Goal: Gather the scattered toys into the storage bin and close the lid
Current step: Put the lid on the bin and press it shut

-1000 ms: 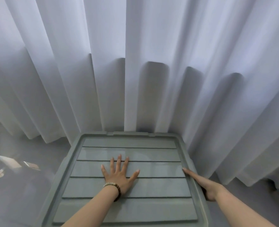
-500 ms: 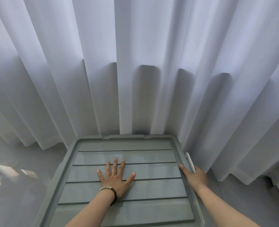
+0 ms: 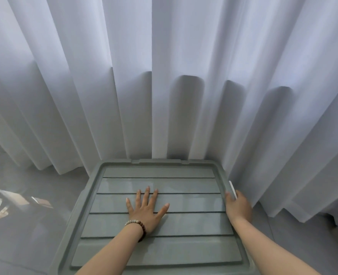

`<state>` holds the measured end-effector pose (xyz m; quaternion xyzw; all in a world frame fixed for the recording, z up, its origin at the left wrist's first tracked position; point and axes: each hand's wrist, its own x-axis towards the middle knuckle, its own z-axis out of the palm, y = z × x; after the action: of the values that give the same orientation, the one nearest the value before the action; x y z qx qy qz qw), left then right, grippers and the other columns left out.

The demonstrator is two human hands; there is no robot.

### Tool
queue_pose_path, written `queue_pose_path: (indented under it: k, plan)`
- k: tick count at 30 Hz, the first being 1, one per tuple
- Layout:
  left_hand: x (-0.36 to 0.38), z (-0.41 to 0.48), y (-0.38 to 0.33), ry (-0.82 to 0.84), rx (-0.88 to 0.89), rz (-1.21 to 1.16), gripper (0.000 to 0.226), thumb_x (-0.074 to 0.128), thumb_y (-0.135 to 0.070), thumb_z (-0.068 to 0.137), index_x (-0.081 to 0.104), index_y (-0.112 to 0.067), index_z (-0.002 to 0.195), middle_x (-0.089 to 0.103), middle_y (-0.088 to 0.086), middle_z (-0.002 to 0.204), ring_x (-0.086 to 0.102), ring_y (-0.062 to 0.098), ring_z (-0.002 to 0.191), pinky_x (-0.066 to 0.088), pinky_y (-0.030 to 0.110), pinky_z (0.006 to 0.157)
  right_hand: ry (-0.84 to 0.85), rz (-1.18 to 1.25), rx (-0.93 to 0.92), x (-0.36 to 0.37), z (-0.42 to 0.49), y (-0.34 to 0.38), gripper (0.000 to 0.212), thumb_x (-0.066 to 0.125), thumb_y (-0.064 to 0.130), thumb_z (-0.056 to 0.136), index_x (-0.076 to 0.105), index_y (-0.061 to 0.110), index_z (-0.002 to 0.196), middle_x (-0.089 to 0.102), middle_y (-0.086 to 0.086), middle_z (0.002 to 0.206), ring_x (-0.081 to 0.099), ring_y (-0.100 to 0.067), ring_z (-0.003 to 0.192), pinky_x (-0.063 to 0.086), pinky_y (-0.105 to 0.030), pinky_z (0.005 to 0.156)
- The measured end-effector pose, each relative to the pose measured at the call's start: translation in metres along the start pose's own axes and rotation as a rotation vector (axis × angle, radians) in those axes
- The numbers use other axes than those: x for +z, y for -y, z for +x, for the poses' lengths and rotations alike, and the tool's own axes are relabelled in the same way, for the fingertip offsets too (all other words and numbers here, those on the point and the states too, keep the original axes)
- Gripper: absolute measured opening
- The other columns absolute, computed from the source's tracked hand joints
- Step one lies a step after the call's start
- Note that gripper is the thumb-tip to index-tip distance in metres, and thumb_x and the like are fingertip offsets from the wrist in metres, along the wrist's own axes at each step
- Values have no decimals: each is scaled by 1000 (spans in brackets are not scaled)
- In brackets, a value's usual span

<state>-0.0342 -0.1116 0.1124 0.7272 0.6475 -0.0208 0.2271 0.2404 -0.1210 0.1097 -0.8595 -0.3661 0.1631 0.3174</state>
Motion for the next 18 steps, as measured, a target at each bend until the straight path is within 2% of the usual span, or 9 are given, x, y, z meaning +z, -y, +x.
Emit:
queue_pose_path:
  k: [2,4,6,8,10,12,15,16,18]
  plan:
    - [-4,-5,19,-79,10,-9,117,-28,-86,43,-12,-33,147,-17,-7,157,-19,18,144,-14,46,115,63,14,-153,9,-5,28,52,48,38,94,44,9,137,45,-13,142,38,-30,133,31,-40,111]
    - [-8,-13,55,-235,-46,4,124,-37,-83,40,-8,-29,148,-10,-4,158,-11,19,145,-12,41,116,197,13,-348,28,-25,66,58,47,40,95,34,11,144,30,-6,153,25,-21,142,19,-33,116]
    - [-14,-23,98,-413,-140,-15,117,-28,-84,54,3,-25,150,4,1,158,0,23,146,-9,40,116,381,-36,-518,57,-55,98,61,44,45,95,29,17,146,23,-1,155,19,-17,144,15,-32,117]
    - [-22,-36,136,-455,-262,-105,109,-3,-88,65,8,-21,150,10,4,157,10,26,145,0,42,117,575,-161,-679,88,-90,122,62,39,52,94,23,24,148,14,3,158,11,-15,145,6,-35,118]
    - [-26,-45,160,-374,-378,-322,101,36,-78,76,5,-17,149,13,8,156,20,28,142,16,43,117,713,-306,-843,116,-123,140,63,34,56,94,17,30,148,5,5,159,1,-14,147,-4,-38,118]
    - [-32,-47,172,-262,-456,-667,102,58,-66,74,13,-13,148,28,12,151,36,30,133,29,42,112,770,-396,-955,135,-147,150,67,27,64,91,12,34,149,-2,7,159,-7,-14,146,-10,-39,116]
    - [-34,-48,182,-94,-538,-966,88,55,-72,72,42,-10,133,56,10,128,58,24,103,45,31,92,697,-424,-1027,148,-160,149,92,-4,79,67,9,38,148,-5,10,159,-12,-12,146,-13,-41,116]
    - [-33,-47,188,-40,-553,-1018,84,53,-72,74,46,-11,131,60,10,123,60,23,99,46,30,87,673,-420,-1035,150,-161,147,95,-9,79,63,9,39,148,-6,11,158,-12,-12,145,-13,-41,116]
    - [-30,-46,200,59,-594,-1110,93,58,-80,62,50,-15,129,67,8,114,67,24,95,52,34,85,651,-414,-1041,152,-162,146,95,-12,78,63,8,40,148,-6,13,158,-12,-11,145,-13,-40,116]
